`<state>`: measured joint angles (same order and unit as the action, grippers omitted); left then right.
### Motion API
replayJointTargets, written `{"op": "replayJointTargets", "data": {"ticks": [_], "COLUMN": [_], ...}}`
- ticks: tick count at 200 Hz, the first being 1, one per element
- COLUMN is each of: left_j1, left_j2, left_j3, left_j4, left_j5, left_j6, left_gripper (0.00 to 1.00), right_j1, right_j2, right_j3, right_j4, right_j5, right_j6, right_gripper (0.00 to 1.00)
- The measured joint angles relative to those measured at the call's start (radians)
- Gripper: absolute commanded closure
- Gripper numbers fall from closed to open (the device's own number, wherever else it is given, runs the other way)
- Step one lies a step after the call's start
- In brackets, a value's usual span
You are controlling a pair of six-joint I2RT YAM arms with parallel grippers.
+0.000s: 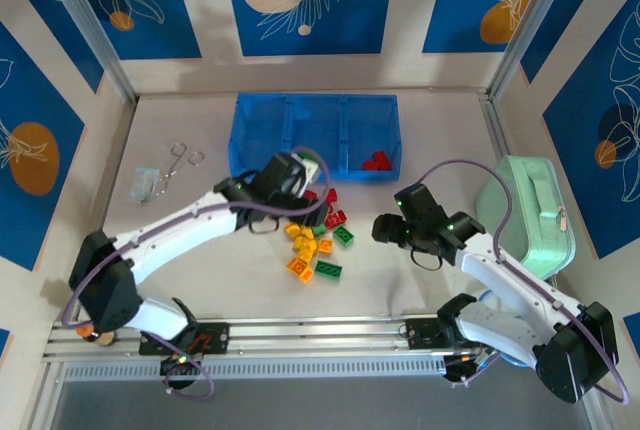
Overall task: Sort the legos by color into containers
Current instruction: Pick up the lego from the middle-left of the table.
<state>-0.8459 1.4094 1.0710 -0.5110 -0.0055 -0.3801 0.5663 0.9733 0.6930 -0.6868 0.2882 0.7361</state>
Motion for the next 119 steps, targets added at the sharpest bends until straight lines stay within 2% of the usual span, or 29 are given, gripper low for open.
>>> {"op": "replayJointTargets", "data": {"ticks": [19,43,75,119], "left_j1": [-0.061,-0.124,-0.172,-0.187], "left_j2": [-0.066,-0.109,-0.102,-0.011], "left_j3": [-0.159,-0.263,-0.277,-0.274], "left_j4": [0.002,0.007,0.021,0.024], "left_j5": [-0.014,-0.016,-0.047,-0.082], "left_j6": [-0.057,-0.111,-0.136,-0.137], "left_gripper": [0.22,0.20,0.20,0.21], "right_j1": [0.008,0.022,0.060,0.093], "right_j2": [0.021,0.054,0.077,0.068], "right_j3": [0.000,0.000,0.004,0.019], "right_j4": [0.023,0.044,0.047,0.039], "right_j5": [-0.009,-0.014,-0.014,0.003], "right_j6": [-0.007,-0.012,-0.010,0.006], "right_gripper": [0.19,0.16,0.16,0.16]}}
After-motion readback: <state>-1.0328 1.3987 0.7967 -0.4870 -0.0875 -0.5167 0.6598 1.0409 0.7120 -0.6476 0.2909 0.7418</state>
